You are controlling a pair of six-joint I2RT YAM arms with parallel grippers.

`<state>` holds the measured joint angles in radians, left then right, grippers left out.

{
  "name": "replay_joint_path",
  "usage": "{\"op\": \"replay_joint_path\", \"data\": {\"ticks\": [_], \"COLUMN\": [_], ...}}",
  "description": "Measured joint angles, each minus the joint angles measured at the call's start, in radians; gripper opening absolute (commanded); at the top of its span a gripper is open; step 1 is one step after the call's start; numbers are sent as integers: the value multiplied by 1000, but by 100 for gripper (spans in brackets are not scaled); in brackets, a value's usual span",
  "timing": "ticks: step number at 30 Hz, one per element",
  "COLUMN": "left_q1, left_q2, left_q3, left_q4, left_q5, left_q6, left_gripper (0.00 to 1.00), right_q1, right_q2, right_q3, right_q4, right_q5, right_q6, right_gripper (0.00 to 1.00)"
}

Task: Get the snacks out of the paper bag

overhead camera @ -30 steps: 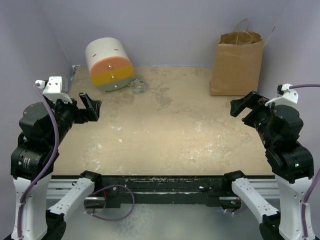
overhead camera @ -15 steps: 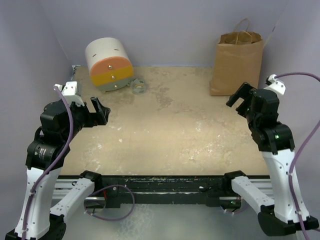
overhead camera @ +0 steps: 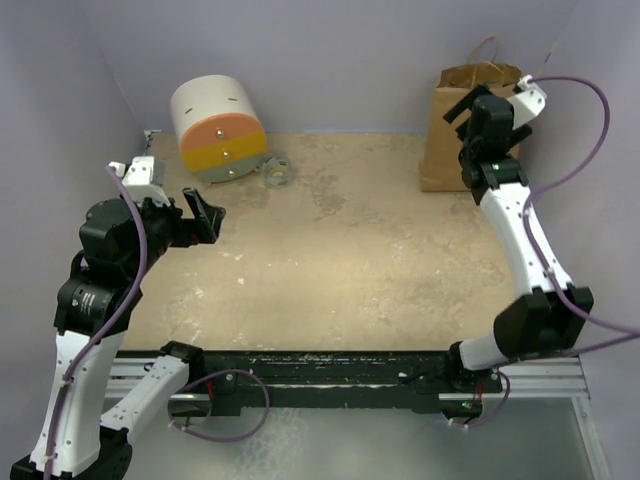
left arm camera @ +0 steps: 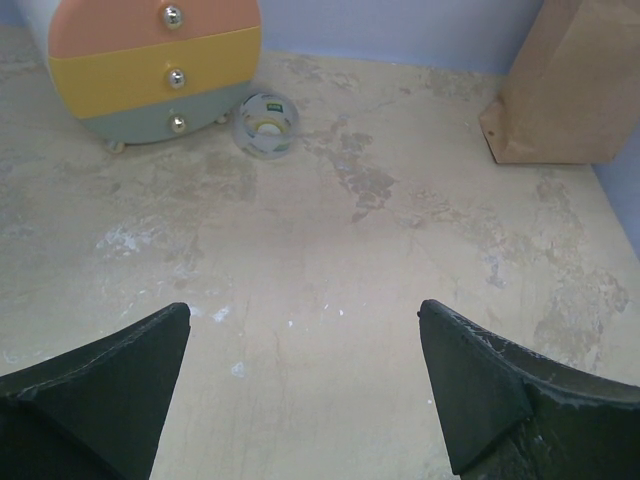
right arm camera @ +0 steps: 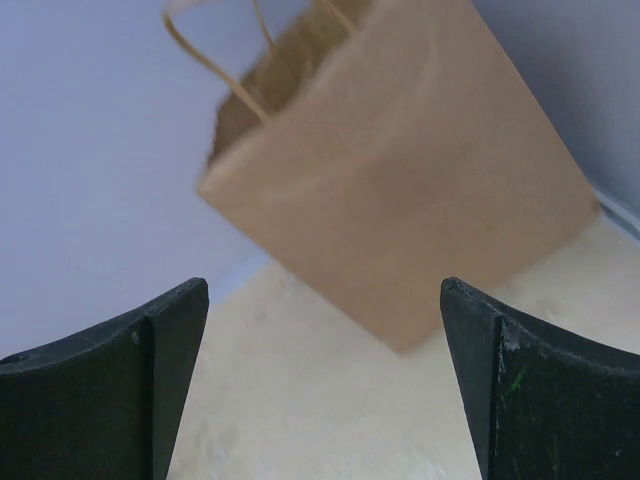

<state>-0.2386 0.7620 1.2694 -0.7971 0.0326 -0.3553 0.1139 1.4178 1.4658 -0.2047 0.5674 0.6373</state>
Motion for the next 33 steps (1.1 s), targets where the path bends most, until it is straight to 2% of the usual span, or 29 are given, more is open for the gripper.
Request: {"op": "replay_joint_path", "data": {"ticks": [3, 9, 16, 20, 22, 26, 28, 33], "left_q1": [0, -1, -5, -5, -5, -5, -5, -5], "left_q2": [8, 60, 177, 232, 246, 255, 255, 255], "left_q3": [-6, -6, -5, -5, -3, 13, 26, 62], "left_q4": [20, 39, 89, 105, 106, 106, 106, 91], "left_q5": [-1, -2, 1, 1, 0, -6, -11, -18], "left_q6": [-1, -24, -58, -73, -74, -76, -79, -81], "left_gripper": [99, 99, 99, 99, 99, 99, 99, 99], "right_q1": [-26, -89, -115, -114, -114, -114, -114, -114], "right_q2": [125, 398, 562, 658, 688, 724, 747, 753], "right_q3": [98, 423, 577, 681, 703, 733, 768, 794], "right_q4": [133, 301, 376, 362, 359, 338, 309, 227], "right_q5": [8, 18, 25, 50, 70, 122, 148, 183], "right_q6": [-11, -51, -101, -129, -148, -196, -217, -254], "right_gripper": [97, 92, 90, 80, 76, 61, 58, 29]}}
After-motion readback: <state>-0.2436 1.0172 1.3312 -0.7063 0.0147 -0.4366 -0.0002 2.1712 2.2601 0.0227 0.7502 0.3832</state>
